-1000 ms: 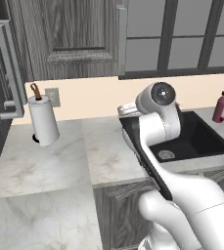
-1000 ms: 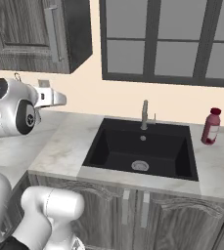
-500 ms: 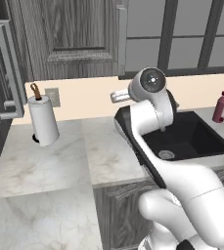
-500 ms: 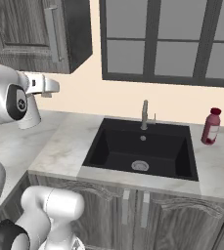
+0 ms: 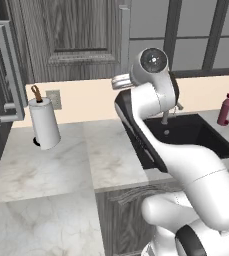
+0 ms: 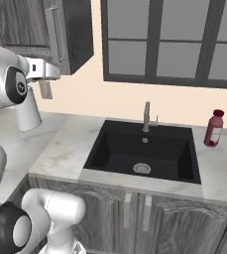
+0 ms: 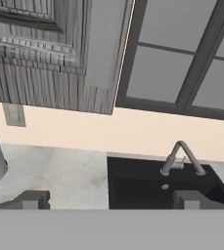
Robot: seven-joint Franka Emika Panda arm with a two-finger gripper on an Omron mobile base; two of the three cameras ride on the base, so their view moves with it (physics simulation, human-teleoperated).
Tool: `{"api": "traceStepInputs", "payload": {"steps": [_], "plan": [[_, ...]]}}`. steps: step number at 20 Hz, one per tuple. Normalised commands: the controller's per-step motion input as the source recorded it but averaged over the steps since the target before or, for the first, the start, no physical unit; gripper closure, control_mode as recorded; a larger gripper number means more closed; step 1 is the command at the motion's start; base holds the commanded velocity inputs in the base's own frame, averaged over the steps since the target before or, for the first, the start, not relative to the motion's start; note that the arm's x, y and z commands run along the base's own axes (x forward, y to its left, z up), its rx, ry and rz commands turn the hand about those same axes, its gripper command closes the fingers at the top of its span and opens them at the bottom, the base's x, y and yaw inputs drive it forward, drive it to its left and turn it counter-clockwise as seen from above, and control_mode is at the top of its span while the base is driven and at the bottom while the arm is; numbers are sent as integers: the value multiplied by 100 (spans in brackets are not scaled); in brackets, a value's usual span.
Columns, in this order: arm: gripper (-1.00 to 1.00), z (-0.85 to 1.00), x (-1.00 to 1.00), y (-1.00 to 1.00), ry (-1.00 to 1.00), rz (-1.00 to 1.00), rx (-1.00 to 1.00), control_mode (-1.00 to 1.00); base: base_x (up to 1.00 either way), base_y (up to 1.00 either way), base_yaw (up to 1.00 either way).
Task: Open the cabinet. Pick the dish brush and place it next to the sink. Then close the cabinet.
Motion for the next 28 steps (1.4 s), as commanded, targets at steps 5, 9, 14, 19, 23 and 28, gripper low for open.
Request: {"api": "traceStepInputs", "payload": {"steps": [5, 9, 14, 19, 23, 28], "plan": [[-100, 40, 19, 0, -5, -1, 0, -100, 0, 0, 0], [-100, 31, 26, 0, -9, -1, 0, -100, 0, 0, 0], [-100, 28, 35, 1, -7, -2, 0, -100, 0, 0, 0], [-100, 22, 39, 0, -3, -2, 0, -100, 0, 0, 0], [-100, 7, 43, 3, 0, -3, 1, -100, 0, 0, 0], [-100, 0, 44, 11, 0, -3, 3, -100, 0, 0, 0]]}}
